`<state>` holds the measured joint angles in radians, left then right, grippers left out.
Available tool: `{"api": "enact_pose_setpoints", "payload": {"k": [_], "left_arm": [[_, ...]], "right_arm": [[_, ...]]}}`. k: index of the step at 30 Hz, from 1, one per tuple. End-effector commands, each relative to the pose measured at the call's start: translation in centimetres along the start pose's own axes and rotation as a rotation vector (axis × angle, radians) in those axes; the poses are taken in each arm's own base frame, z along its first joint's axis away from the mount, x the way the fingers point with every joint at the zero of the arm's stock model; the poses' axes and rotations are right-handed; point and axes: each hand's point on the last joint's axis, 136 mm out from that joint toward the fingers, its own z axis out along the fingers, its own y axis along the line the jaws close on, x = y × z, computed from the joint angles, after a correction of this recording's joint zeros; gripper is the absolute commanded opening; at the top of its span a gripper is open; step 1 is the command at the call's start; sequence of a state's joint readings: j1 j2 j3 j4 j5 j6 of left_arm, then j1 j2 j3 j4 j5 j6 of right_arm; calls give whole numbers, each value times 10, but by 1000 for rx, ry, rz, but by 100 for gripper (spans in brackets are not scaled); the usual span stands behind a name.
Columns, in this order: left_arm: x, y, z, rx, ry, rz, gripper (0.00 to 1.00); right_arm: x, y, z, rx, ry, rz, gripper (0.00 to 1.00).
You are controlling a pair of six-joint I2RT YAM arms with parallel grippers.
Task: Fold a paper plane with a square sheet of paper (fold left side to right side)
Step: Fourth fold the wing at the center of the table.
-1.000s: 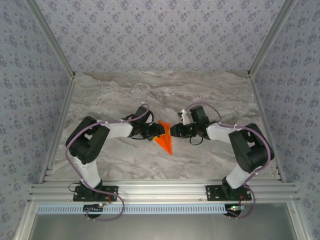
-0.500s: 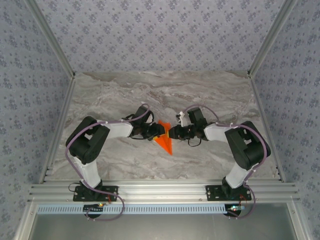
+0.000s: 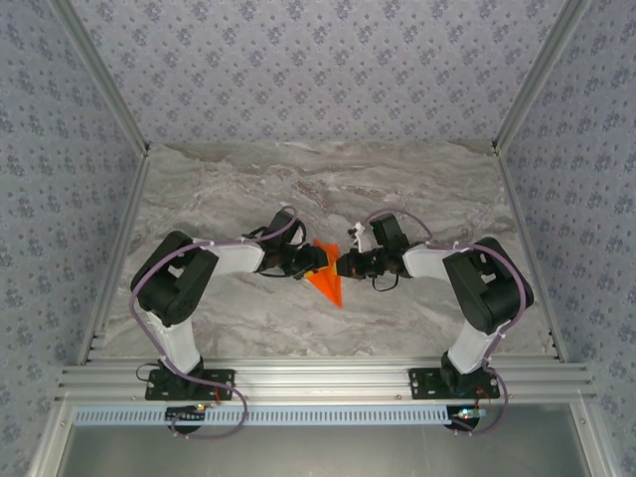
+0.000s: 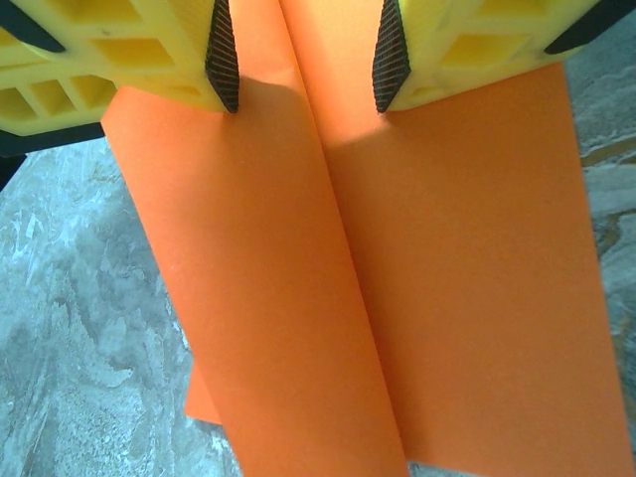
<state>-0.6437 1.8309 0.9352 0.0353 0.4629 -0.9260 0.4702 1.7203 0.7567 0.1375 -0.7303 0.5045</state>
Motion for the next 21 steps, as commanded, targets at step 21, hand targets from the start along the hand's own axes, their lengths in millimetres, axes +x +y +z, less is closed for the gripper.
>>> {"api": "enact_pose_setpoints", "payload": {"k": [21], "left_arm": [[7,17,1,-71,12,-8,43]], "right_arm": [[3,-32,11,124,50,6,3]]}}
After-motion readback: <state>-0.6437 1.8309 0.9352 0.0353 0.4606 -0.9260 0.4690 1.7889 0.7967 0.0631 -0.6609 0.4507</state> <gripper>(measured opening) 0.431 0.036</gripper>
